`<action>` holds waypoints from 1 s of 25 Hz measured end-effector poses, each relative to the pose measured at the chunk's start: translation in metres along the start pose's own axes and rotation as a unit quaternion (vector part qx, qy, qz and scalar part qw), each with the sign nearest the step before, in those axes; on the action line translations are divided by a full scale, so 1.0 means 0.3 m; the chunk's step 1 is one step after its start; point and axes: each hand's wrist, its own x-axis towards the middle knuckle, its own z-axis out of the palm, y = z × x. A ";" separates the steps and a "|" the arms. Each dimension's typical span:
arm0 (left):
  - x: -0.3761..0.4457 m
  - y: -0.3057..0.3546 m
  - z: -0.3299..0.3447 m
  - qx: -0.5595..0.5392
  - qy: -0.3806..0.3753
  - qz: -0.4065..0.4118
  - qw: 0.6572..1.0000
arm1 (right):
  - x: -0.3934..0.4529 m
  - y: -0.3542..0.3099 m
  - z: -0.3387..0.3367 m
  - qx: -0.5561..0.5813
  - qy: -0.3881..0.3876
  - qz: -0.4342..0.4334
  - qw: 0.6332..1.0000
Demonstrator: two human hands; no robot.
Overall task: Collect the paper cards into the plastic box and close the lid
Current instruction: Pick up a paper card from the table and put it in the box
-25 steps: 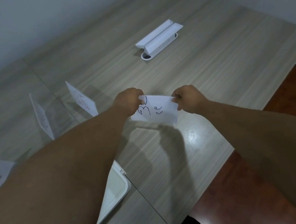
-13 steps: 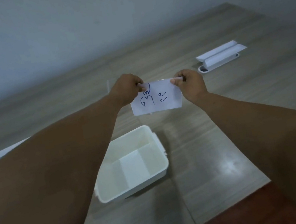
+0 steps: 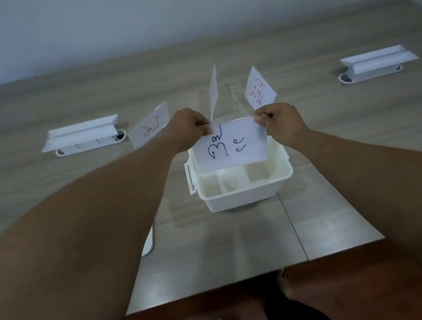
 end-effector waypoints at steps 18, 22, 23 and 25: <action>-0.108 -0.168 0.294 0.110 -0.148 -0.007 0.983 | -0.050 0.167 0.063 -0.242 -0.356 0.027 0.902; -0.082 -0.149 0.247 0.095 -0.065 -0.021 0.993 | 0.014 0.146 0.060 -0.197 -0.336 0.041 0.920; -0.074 -0.152 0.225 0.097 -0.035 -0.023 0.994 | 0.032 0.139 0.060 -0.186 -0.318 0.031 0.929; -0.048 -0.175 0.158 0.107 0.010 -0.030 0.994 | 0.079 0.113 0.059 -0.148 -0.272 0.026 0.950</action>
